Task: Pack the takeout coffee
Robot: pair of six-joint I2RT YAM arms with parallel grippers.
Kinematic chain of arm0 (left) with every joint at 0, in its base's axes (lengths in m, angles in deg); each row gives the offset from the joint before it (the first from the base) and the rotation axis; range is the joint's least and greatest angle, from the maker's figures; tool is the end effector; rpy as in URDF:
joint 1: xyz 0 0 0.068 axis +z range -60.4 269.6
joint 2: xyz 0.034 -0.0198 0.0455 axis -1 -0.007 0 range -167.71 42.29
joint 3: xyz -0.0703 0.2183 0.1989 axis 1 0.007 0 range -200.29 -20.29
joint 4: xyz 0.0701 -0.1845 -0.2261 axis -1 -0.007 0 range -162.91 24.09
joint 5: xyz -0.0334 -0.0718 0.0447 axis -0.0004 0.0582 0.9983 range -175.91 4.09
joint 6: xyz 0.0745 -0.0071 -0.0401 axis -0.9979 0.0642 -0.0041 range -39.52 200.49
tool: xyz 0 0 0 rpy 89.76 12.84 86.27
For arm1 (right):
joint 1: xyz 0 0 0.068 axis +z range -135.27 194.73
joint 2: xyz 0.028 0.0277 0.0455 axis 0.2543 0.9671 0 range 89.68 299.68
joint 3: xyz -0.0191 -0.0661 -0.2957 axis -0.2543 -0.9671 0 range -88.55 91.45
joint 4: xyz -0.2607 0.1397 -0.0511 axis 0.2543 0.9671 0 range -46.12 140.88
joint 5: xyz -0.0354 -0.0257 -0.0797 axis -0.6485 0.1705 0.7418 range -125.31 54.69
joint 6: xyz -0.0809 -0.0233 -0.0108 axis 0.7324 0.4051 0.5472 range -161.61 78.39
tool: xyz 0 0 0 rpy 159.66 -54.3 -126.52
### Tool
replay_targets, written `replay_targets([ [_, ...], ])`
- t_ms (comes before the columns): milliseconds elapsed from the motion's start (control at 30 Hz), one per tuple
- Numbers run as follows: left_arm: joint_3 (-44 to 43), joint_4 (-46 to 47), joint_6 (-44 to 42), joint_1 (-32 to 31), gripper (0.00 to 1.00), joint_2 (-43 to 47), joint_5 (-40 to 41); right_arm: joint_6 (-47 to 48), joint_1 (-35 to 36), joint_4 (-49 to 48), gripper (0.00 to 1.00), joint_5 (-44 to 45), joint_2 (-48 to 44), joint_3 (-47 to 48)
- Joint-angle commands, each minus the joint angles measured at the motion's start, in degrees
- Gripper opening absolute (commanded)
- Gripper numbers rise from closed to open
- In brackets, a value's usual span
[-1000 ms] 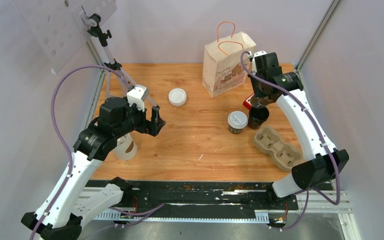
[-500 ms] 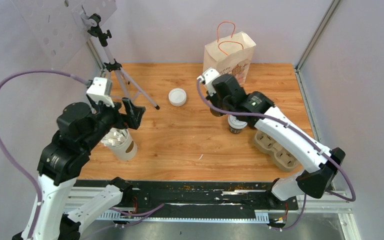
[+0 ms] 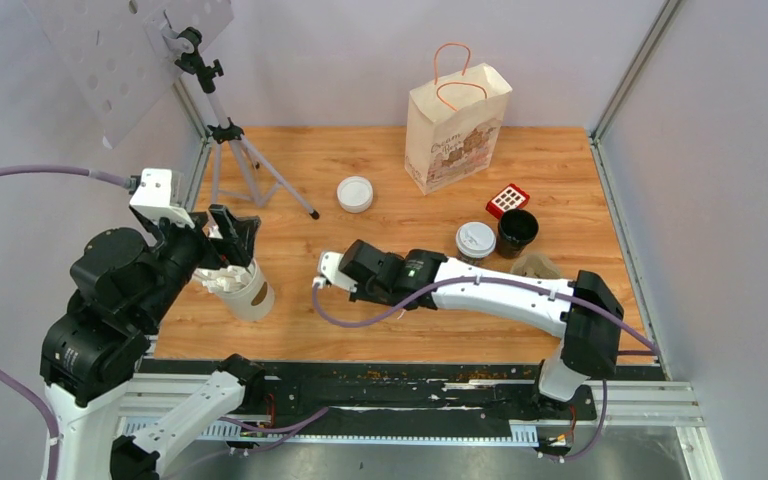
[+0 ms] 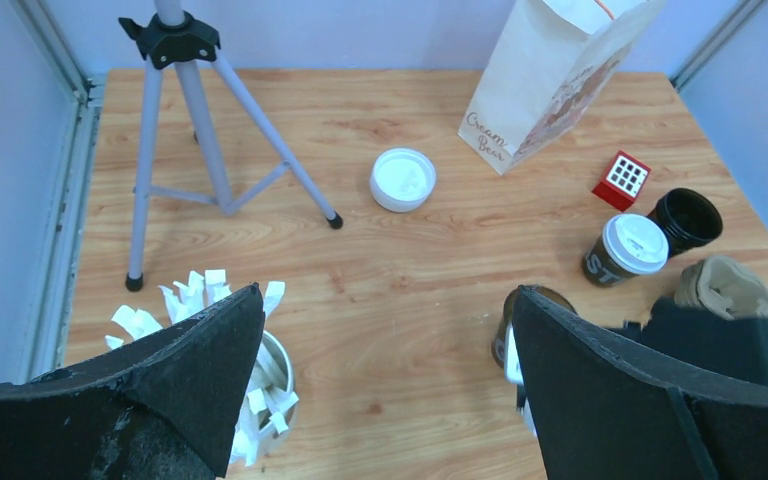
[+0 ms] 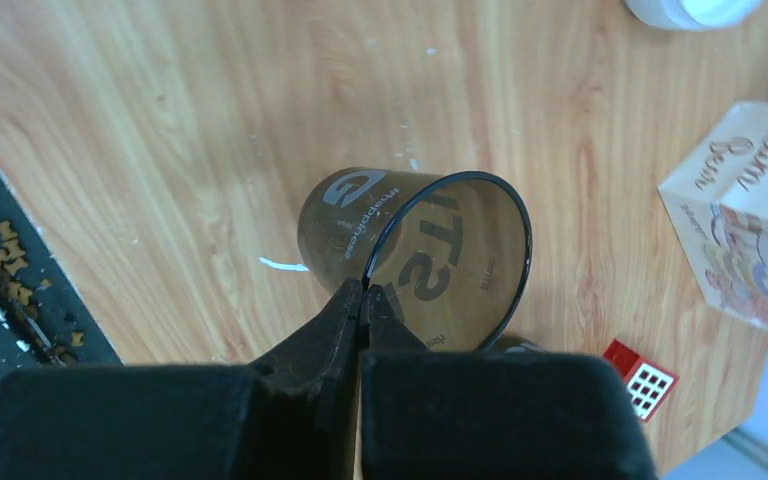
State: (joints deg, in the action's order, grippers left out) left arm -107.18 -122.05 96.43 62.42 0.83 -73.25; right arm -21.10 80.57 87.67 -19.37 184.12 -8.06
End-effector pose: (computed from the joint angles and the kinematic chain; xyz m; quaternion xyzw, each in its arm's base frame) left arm 0.0969 -0.0313 0.5277 0.0049 0.7685 -0.1541 0.6210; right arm 0.1876 0.3682 0.2744 -0.6228 0.7202 -0.0169 0.3052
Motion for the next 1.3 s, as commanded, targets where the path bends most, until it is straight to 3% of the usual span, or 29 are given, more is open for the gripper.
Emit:
replay_targets([
  [0,-0.11,-0.11,-2.08,0.22,1.00,0.29,2.60,5.12,3.24,-4.29,0.00,2.47,0.40,-2.78],
  [367,2.19,-1.08,-4.93,0.25,1.00,-1.25,3.00,3.39,7.22,-8.52,0.04,3.18,-2.10,-10.02],
  [533,2.40,-2.70,-5.22,0.24,1.00,-3.82,4.02,2.41,7.50,-8.24,0.29,3.05,-3.45,-9.31],
  [800,0.18,-3.26,-7.05,0.20,1.00,-9.16,-0.46,-0.24,7.25,-6.47,0.52,1.70,-10.90,-6.78],
  [967,-2.83,-4.60,-8.08,0.24,0.99,-15.23,-2.72,-9.49,6.49,-6.20,0.72,1.14,-17.34,-6.53],
  [1000,-3.46,-4.53,-7.85,0.20,0.99,-16.48,-2.88,-10.85,6.51,-5.58,0.79,-0.39,-18.58,-6.23],
  [1033,-4.25,-4.44,-7.55,0.20,0.98,-17.94,-2.97,-12.13,6.51,-4.74,0.93,-0.92,-19.64,-5.98],
  [1067,-5.27,-4.30,-7.25,0.21,0.98,-19.36,-2.93,-13.33,6.56,-3.74,0.99,-1.07,-20.85,-5.31],
  [1267,-7.09,0.47,-8.59,0.22,0.97,-29.09,-1.47,-18.51,6.48,0.90,1.00,5.07,-28.57,-5.43],
])
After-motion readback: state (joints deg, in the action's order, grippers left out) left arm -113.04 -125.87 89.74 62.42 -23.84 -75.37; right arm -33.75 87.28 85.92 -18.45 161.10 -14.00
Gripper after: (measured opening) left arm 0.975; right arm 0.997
